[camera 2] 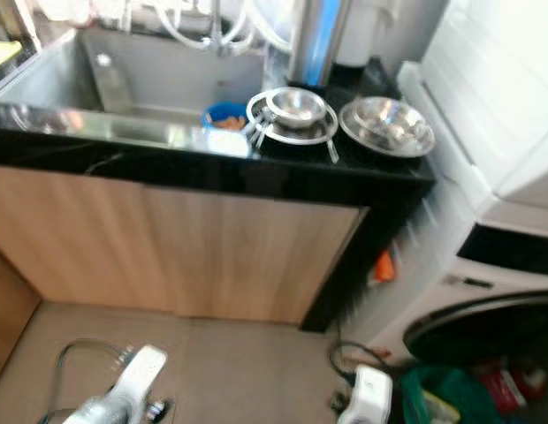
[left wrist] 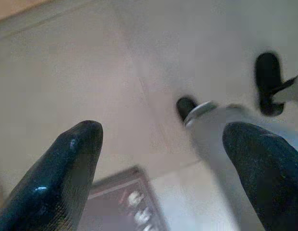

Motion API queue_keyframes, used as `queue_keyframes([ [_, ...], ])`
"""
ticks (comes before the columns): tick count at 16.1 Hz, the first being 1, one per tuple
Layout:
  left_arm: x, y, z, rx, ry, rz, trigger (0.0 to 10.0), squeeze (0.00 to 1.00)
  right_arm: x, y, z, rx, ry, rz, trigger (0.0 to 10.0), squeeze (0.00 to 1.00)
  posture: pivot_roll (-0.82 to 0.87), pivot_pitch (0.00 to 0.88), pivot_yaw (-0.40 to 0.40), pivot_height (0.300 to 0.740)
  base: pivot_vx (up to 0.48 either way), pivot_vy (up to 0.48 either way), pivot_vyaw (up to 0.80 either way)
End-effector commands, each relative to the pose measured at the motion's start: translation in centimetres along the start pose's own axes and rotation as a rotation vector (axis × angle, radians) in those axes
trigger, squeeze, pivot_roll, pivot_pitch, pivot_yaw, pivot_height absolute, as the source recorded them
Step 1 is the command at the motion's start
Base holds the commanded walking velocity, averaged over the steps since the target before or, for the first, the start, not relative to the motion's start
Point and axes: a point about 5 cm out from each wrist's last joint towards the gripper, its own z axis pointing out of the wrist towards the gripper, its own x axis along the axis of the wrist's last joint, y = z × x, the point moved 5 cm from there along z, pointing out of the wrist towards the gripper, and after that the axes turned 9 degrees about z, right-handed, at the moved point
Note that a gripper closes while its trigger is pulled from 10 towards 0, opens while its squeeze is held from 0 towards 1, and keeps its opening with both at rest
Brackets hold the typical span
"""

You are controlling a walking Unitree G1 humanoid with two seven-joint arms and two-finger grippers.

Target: Kitchen organization

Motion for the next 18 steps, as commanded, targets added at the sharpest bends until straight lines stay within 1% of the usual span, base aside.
queue_keyframes([
  [1, 1.02, 0.65, 0.21, -0.016, 0.021, 0.015, 10.0, 0.00, -0.46, 1.75, -0.33, -0.046, -0.017, 0.008, 10.0, 0.00, 0.23, 0.125, -0.092, 0.736, 0.000, 0.000, -0.76],
  [4, 1.01, 0.64, 0.20, -0.016, 0.021, 0.015, 10.0, 0.00, -0.42, 1.74, -0.33, -0.045, -0.014, 0.007, 10.0, 0.00, 0.23, 0.130, -0.092, 0.736, 0.000, 0.080, -0.74],
  [8, 1.01, 0.66, 0.21, -0.016, 0.022, 0.014, 10.0, 0.00, -0.34, 1.81, -0.34, -0.049, -0.008, 0.007, 10.0, 0.00, 0.23, 0.139, -0.093, 0.736, 0.000, 0.240, 0.00],
  [10, 1.02, 0.68, 0.20, -0.017, 0.023, 0.014, 10.0, 0.00, -0.39, 1.85, -0.34, -0.051, -0.012, 0.004, 10.0, 0.00, 0.23, 0.141, -0.094, 0.736, 0.000, 0.000, 0.00],
  [17, 1.08, 0.82, 0.21, -0.023, 0.029, 0.016, 10.0, 0.00, -0.52, 2.00, -0.38, -0.056, -0.021, -0.002, 10.0, 0.00, 0.23, 0.132, -0.093, 0.736, 0.000, 0.240, 0.00],
  [18, 1.11, 0.86, 0.21, -0.025, 0.031, 0.019, 10.0, 0.00, -0.58, 2.02, -0.38, -0.057, -0.025, -0.002, 10.0, 0.00, 0.23, 0.129, -0.093, 0.736, 0.000, 0.000, -0.80],
])
